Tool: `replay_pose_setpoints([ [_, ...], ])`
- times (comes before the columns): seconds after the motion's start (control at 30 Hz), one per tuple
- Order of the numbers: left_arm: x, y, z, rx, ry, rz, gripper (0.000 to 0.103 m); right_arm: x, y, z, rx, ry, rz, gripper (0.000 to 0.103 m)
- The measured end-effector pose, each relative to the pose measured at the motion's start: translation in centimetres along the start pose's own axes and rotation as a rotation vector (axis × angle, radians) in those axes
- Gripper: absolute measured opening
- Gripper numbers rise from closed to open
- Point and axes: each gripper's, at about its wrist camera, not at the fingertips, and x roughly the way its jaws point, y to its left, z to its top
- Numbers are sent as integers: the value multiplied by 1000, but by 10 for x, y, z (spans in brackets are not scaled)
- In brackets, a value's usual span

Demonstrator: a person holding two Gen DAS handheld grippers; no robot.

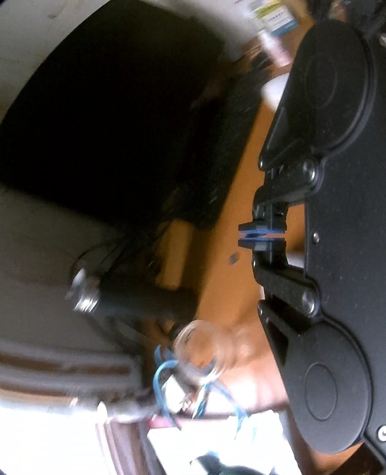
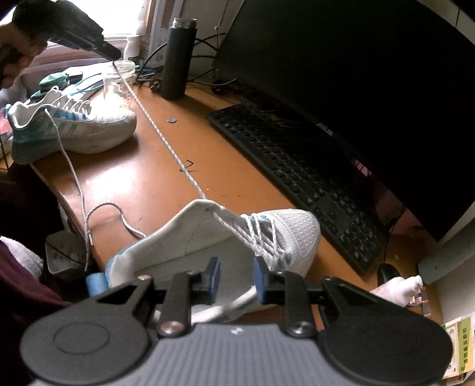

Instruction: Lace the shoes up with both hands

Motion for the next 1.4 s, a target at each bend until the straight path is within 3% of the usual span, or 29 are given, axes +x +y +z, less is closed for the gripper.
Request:
replay_pose_setpoints([
  [0.1, 9, -31, -19, 73, 114, -123, 0, -3, -3, 3, 41, -19, 13, 25],
  [0.2, 20, -52, -38, 78, 227, -228, 0, -7, -8, 7, 77, -41, 16, 26],
  [0.4, 57, -62, -70, 113, 373, -210, 1, -10, -10, 19, 120, -82, 33, 26],
  [0.43, 62, -61, -73, 123, 391, -204, 8, -9, -10, 21, 117, -84, 38, 26],
  [0.47, 68, -61, -77, 153, 401, -146, 13, -7, -6, 25, 107, -85, 49, 26],
  [0.53, 67, -58, -75, 196, 391, -109, 18, -5, -1, 30, 92, -89, 61, 26],
  [0.6, 58, -52, -72, 198, 363, -94, 30, -3, 4, 34, 76, -86, 79, 26],
  [0.77, 66, -26, -75, 162, 396, -43, 30, 0, 7, 36, 82, -81, 81, 28],
  [0.9, 72, -22, -84, 170, 435, -69, 30, 1, 6, 37, 88, -76, 76, 28],
  [1.07, 77, -30, -91, 189, 420, -85, 29, 6, 9, 38, 76, -66, 83, 28],
  [1.1, 81, -32, -93, 197, 416, -81, 27, 6, 9, 39, 73, -64, 86, 28],
  [1.17, 88, -34, -95, 207, 429, -84, 0, 6, 10, 39, 65, -64, 86, 28],
  [1.23, 86, -34, -92, 238, 417, -74, 0, 6, 10, 39, 61, -63, 85, 28],
  [1.4, 77, -26, -49, 282, 233, 55, 0, 1, 6, 34, 70, -61, 68, 29],
])
